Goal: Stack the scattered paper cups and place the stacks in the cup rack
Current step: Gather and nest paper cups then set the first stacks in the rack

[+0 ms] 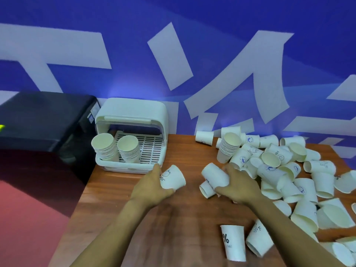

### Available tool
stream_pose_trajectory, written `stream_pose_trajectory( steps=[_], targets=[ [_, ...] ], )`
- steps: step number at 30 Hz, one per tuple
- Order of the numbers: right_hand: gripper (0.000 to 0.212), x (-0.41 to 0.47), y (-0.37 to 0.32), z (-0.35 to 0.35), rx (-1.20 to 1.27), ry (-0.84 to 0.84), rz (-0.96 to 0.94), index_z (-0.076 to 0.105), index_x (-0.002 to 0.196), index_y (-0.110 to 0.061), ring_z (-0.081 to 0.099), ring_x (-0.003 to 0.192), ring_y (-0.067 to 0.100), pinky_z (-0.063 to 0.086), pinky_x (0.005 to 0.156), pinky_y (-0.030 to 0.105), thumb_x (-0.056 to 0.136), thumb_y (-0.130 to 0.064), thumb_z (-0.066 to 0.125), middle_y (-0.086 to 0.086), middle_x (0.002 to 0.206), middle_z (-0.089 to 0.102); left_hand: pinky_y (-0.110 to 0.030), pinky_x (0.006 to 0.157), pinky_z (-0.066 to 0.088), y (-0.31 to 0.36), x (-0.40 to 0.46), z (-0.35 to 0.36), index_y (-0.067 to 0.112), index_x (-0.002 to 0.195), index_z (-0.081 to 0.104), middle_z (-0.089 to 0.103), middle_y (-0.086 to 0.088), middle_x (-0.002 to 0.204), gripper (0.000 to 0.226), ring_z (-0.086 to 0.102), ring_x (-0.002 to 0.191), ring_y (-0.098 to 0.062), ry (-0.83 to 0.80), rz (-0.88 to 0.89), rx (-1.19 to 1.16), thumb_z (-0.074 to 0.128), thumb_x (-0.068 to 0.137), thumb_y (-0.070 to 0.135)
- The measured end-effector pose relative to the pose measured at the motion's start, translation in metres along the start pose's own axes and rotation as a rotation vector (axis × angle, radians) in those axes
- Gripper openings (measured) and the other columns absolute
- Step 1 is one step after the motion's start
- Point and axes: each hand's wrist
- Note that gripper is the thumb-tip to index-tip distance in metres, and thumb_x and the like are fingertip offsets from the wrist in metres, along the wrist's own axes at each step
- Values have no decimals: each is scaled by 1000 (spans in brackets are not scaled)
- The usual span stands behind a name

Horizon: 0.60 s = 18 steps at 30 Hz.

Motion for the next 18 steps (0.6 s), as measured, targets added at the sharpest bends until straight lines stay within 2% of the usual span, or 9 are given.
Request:
stream_pose_trajectory(
  steps=[2,4,5,8,11,13,16,18],
  targets=[
    [55,0,-32,6,50,41,-55,48,114,-32,50,94,12,41,69,29,66,-49,69,-9,103,53,-29,71,41,-19,-3,-14,25,116,33,54,1,107,64,56,96,-24,3,17,-44,73,68,40],
    [61,-1,-62,17,84,54,-106,49,124,-35,51,104,14,44,80,31,68,-47,69,-8,114,50,-28,82,43,-40,-6,-27,30,140,22,49,0,121,90,53,107,-22,-8,25,-80,72,66,39],
    [62,-2,-76,22,103,52,-123,48,126,-36,51,106,15,44,83,31,69,-46,70,-7,116,46,-28,87,43,-51,-7,-33,32,144,18,46,1,125,96,51,112,-21,-12,29,-99,71,64,39],
    [67,-3,-116,33,165,34,-146,43,132,-35,49,104,15,39,84,26,72,-38,71,-6,116,36,-33,92,46,-77,-9,-57,34,135,32,50,6,122,82,53,111,-17,-3,66,-171,67,61,42],
    [74,0,-152,43,203,66,-191,37,134,-30,45,105,11,37,82,23,70,-33,74,-8,116,35,-31,85,48,-97,-9,-85,27,118,46,57,9,109,61,56,100,-12,96,122,-219,72,63,32],
    [74,2,-174,50,221,88,-216,36,130,-28,45,103,11,40,80,24,68,-31,76,-8,117,38,-31,80,50,-108,-10,-101,30,110,47,58,14,101,54,57,95,-9,146,140,-240,73,63,29],
    [75,6,-202,64,255,79,-227,34,125,-26,48,105,13,41,80,25,65,-30,77,-7,119,42,-34,78,51,-127,-9,-120,40,110,38,58,16,103,60,59,92,-9,154,116,-259,72,60,36],
    [74,9,-221,70,266,92,-236,33,123,-25,48,107,15,39,80,24,63,-30,78,-7,119,43,-29,81,50,-137,-8,-134,39,122,32,55,12,115,72,57,100,-9,168,147,-298,73,64,30]
  ],
)
Point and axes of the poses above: each hand's wrist, its own x-axis towards the middle knuckle, its own z-axis out of the palm, y = z × x
